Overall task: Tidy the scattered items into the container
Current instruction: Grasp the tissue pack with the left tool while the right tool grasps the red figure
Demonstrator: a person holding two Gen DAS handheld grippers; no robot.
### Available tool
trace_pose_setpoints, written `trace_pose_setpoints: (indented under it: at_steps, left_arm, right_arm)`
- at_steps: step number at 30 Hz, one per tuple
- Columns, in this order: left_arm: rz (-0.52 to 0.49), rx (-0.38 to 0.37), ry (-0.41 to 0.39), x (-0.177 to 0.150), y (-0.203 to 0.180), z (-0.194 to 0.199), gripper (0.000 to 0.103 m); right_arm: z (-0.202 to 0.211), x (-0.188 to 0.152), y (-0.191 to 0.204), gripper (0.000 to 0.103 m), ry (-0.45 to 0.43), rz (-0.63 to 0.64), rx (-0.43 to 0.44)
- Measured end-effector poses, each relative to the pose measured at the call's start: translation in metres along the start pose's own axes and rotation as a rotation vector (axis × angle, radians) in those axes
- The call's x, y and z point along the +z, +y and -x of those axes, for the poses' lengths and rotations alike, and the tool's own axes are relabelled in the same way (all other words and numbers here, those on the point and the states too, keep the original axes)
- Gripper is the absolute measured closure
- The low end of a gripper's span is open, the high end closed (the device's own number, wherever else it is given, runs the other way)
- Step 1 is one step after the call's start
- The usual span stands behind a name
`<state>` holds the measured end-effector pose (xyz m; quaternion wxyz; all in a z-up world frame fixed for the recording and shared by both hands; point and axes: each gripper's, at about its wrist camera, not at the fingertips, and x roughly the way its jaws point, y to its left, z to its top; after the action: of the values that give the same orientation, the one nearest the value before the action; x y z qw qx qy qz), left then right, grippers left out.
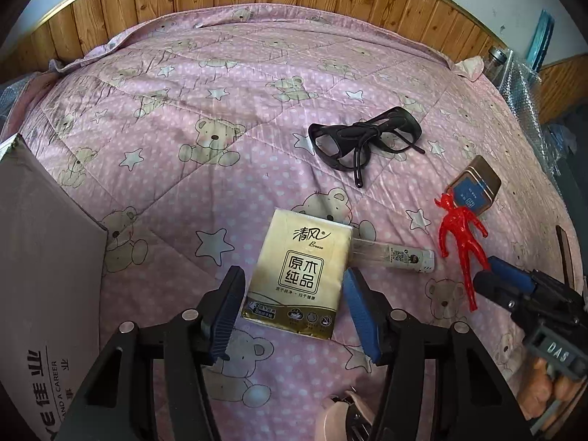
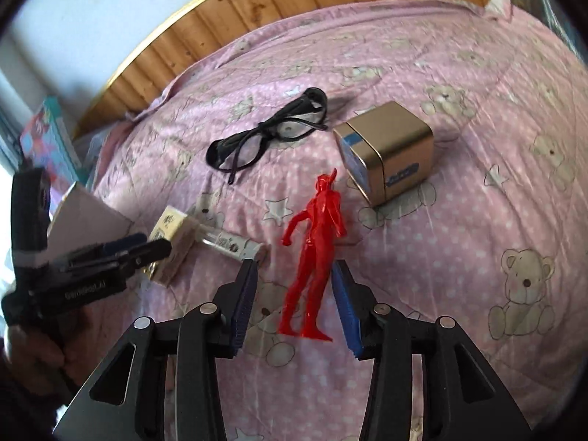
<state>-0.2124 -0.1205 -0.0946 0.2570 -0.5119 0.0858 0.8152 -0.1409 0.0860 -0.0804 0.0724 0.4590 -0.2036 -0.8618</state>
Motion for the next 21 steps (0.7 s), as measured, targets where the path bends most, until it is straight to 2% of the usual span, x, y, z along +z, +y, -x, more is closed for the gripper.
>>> trace_pose_setpoints:
  at_steps: [2, 4, 5, 7, 10, 14, 21]
  left_arm:
    - [-0.021, -0.004, 0.004, 0.001, -0.004, -0.010, 0.041]
    - [-0.016, -0.023, 0.035, 0.000, -0.006, -0.023, 0.043]
    - [-0.011, -0.023, 0.030, -0.001, -0.006, -0.026, 0.049]
    - [-0.017, -0.014, 0.026, -0.001, -0.007, -0.024, 0.050]
    - [0.017, -0.039, 0.029, -0.001, -0.002, -0.021, 0.051]
    - [0.041, -0.041, 0.026, -0.004, 0.004, -0.012, 0.051]
    - [0.061, -0.054, 0.013, -0.011, 0.003, 0.011, 0.051]
  right_arm:
    - [-0.014, 0.003, 0.000, 0.059, 0.012, -0.013, -0.017]
    - [-0.016, 0.006, -0.001, 0.063, -0.015, -0.021, -0.028]
    - [-0.017, 0.008, 0.000, 0.077, -0.013, -0.016, -0.051]
    - [-0.017, 0.009, -0.001, 0.077, -0.008, -0.013, -0.055]
    - [-0.012, 0.007, 0.003, 0.077, -0.006, 0.017, -0.078]
    - [0.005, 0.005, 0.012, 0.077, -0.038, 0.047, -0.087]
    - [0.025, -0.003, 0.021, 0.077, -0.044, 0.041, -0.065]
